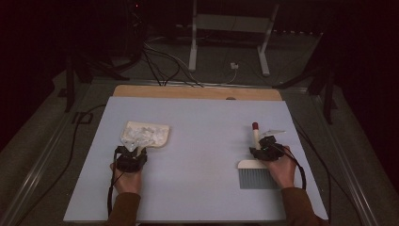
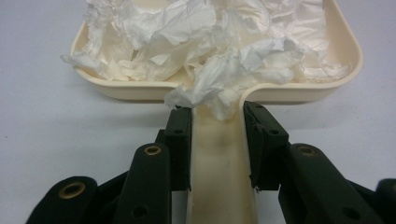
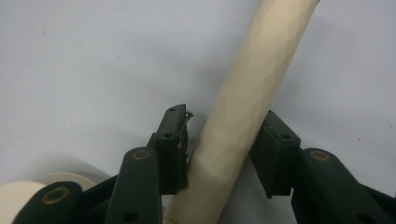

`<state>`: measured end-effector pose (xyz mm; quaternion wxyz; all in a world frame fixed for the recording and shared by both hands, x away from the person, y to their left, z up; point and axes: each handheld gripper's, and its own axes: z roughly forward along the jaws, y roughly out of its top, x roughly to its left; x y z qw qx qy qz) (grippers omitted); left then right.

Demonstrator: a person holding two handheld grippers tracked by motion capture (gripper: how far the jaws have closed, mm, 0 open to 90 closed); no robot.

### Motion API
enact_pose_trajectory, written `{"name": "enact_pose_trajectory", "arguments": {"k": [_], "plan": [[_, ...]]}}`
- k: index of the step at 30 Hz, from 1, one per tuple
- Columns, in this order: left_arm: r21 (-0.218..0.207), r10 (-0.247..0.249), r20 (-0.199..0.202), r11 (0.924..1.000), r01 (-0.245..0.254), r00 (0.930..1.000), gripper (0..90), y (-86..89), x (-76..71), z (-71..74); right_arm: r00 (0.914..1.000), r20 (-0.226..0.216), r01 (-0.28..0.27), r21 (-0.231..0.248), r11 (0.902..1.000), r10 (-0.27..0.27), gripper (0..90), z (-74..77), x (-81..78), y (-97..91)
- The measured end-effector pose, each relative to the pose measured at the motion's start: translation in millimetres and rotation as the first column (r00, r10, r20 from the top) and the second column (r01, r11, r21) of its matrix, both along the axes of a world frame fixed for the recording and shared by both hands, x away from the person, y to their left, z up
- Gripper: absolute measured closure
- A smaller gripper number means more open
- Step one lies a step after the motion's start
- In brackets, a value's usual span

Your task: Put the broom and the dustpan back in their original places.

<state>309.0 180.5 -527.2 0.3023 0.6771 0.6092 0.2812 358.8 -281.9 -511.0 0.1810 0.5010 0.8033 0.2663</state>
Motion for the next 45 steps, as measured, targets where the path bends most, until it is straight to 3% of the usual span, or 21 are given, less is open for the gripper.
{"name": "enact_pose_trajectory", "arguments": {"k": [20,24,31,36,41,45], "plan": [[0.002,0.007,-0.012,1.0000,-0.007,0.9999,65.1,-0.2,0.8,-1.8,0.9999,-0.010,0.007,0.000,1.0000,-0.007,58.0,-2.0,1.3,0.8],[-0.001,0.013,-0.012,0.9999,-0.013,0.9998,58.6,1.1,0.5,-1.8,0.9999,-0.013,0.008,0.009,0.9999,-0.008,56.6,-2.0,1.3,0.2],[-0.038,-0.012,0.002,0.9992,0.012,0.9999,45.0,2.9,-1.1,1.0,0.9995,0.014,0.027,0.044,0.9987,-0.028,36.3,4.4,-0.5,-0.7],[-0.084,-0.029,0.040,0.9960,0.032,0.9988,35.4,7.0,-4.5,7.3,0.9986,0.044,0.027,0.067,0.9974,-0.030,21.8,10.6,-4.0,0.6],[-0.118,-0.034,0.082,0.9920,0.043,0.9961,27.1,13.7,-9.0,16.9,0.9973,0.068,0.021,0.105,0.9942,-0.028,15.1,16.4,-7.1,0.5],[-0.105,-0.075,0.124,0.9905,0.089,0.9895,20.1,13.6,-12.6,30.7,0.9945,0.104,-0.005,0.110,0.9939,-0.007,7.5,22.9,-11.2,1.6]]}}
